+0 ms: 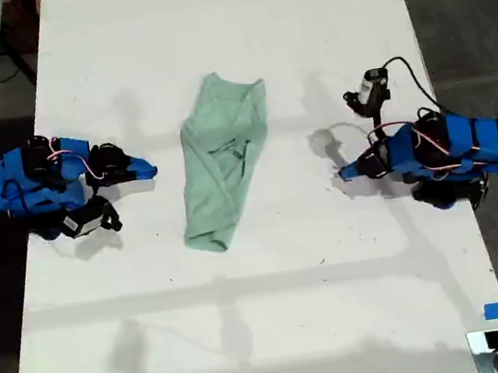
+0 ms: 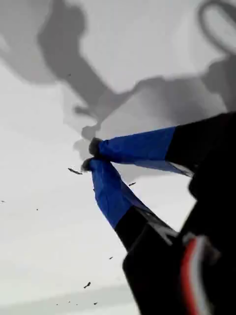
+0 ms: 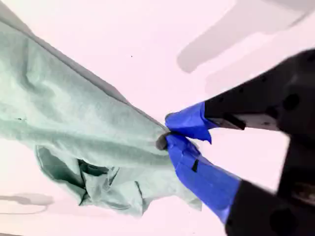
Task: Fold t shirt
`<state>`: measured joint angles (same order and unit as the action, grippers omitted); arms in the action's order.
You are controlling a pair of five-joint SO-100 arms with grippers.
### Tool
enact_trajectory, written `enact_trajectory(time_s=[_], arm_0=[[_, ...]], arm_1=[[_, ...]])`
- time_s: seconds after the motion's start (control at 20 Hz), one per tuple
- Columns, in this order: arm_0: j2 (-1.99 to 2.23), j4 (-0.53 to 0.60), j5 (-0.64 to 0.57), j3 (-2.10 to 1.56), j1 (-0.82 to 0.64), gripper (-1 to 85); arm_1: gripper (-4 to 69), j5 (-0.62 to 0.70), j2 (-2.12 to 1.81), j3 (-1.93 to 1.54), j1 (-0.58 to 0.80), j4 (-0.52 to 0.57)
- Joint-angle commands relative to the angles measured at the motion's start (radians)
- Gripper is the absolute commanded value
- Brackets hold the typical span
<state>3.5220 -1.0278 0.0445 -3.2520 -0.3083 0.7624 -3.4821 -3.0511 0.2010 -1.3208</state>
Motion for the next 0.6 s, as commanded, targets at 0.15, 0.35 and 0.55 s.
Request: enact_trajectory(time_s=[0.15, 0.35, 0.55], arm_0=[[0.072, 0.023, 0.221, -0.041, 0.308, -0.2], [0.069, 0.112, 0.175, 0.003, 0.316, -0.2], [-0.218, 0.084, 0.114, 0.273, 0.253, -0.2]], arm_1=[[5.5, -0.509, -0.017, -0.046, -0.035, -0.029], [5.9, -0.545, -0.017, -0.017, -0.054, -0.031], [7.6, -0.535, 0.166, 0.210, -0.035, 0.037]])
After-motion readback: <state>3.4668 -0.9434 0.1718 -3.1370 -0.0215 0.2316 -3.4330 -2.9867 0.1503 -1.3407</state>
